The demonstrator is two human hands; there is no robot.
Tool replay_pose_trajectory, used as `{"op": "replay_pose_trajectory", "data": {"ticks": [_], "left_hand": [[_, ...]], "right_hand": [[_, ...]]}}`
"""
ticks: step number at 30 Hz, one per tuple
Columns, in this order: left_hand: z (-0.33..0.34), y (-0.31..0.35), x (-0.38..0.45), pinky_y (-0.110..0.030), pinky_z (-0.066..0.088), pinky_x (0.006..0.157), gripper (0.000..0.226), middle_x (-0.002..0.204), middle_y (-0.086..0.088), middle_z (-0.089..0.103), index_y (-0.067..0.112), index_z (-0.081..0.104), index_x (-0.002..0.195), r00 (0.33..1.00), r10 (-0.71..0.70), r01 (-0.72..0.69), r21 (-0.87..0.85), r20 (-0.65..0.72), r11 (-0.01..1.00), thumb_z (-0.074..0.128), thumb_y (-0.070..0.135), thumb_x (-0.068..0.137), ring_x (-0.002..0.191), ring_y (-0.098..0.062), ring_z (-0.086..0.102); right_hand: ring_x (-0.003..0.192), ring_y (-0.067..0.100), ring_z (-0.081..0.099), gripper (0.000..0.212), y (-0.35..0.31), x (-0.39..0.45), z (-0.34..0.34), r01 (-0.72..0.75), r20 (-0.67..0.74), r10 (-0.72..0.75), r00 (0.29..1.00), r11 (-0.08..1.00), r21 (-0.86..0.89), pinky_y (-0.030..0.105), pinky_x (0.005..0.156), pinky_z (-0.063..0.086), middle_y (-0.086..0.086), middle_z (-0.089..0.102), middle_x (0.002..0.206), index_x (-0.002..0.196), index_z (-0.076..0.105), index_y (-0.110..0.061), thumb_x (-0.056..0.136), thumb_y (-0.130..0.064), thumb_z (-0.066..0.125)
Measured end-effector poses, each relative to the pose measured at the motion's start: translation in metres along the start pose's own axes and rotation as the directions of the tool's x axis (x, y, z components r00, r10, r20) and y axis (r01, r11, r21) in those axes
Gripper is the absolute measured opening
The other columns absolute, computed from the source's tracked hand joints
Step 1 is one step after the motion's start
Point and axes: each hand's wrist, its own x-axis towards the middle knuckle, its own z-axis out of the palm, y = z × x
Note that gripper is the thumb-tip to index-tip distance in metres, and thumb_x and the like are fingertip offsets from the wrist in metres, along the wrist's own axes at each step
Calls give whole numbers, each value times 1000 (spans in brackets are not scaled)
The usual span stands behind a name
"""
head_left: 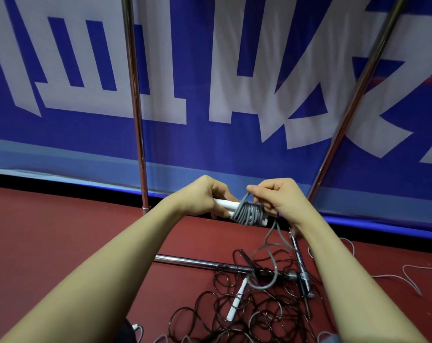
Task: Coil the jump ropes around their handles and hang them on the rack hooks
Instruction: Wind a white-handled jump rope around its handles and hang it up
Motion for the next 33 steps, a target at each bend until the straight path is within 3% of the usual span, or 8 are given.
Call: {"op": "replay_pose_trajectory", "data": {"ticks": [4, 10, 13, 17, 23, 26, 30, 33], "left_hand": [[-1, 6, -4, -21, 45, 53, 25, 68, 4, 69, 15, 71, 83, 993, 23, -23, -9, 112, 1000, 78, -7, 73, 54, -13, 57], [-5, 14, -7, -23, 38, 49, 28, 69, -12, 67, 21, 74, 80, 979, 102, -59, -230, 179, 971, 78, -5, 69, 54, -14, 56], [-1, 18, -6, -19, 36, 44, 29, 64, -5, 67, 16, 67, 81, 983, 150, -93, -413, 109, 906, 71, -11, 73, 49, -12, 56], [4, 23, 2, -17, 33, 41, 23, 76, -10, 67, 11, 59, 90, 990, 125, -142, -610, -71, 779, 68, 0, 72, 51, -15, 52], [6, 22, 8, -19, 35, 43, 29, 81, -16, 65, 8, 57, 90, 955, -75, -109, -574, -287, 811, 76, 2, 69, 52, -14, 53], [8, 20, 8, -20, 39, 46, 19, 76, -9, 64, 3, 58, 93, 939, -71, -96, -454, -336, 886, 71, -3, 81, 53, -11, 55], [11, 16, 10, -21, 40, 47, 16, 75, -1, 66, 2, 62, 93, 907, -41, -108, -325, -419, 939, 72, -1, 81, 52, -9, 57], [10, 12, 10, -13, 38, 48, 15, 77, 0, 65, 4, 63, 91, 887, -3, -109, -217, -462, 970, 72, -1, 81, 48, -4, 56]], "right_hand": [[39, 10, 25, 31, 2, 1, -3, -13, -56, 14, 998, 1000, 22, 19, 41, 24, -1, 36, 45, 57, 61, -8, 81, -23, 74], [44, 11, 34, 29, 3, 4, -5, -26, -77, 30, 997, 998, 53, 21, 45, 31, 4, 42, 51, 59, 59, -10, 81, -24, 74], [41, 10, 48, 27, 3, 10, -1, -134, -76, 172, 982, 926, 354, 20, 42, 41, -4, 53, 48, 67, 53, -8, 94, -8, 55], [46, 11, 29, 23, 10, 10, 5, -70, -36, 81, 996, 965, 251, 21, 43, 23, 0, 44, 59, 80, 60, -8, 98, -13, 47], [43, 9, 32, 26, 11, 7, 10, -104, 134, 77, 988, 972, 208, 22, 44, 26, 0, 48, 62, 88, 61, -4, 102, -15, 42], [43, 10, 36, 22, 13, 4, 12, -114, 188, 79, 979, 976, 183, 22, 43, 31, 1, 50, 63, 94, 62, -2, 101, -12, 44], [44, 11, 43, 18, 11, 2, 16, -115, 279, 47, 959, 966, 231, 24, 46, 40, 2, 52, 62, 97, 64, -2, 99, -9, 47], [46, 12, 44, 18, 10, 1, 16, -96, 300, 22, 954, 967, 236, 24, 50, 41, 1, 51, 60, 98, 64, -2, 98, -8, 47]]}}
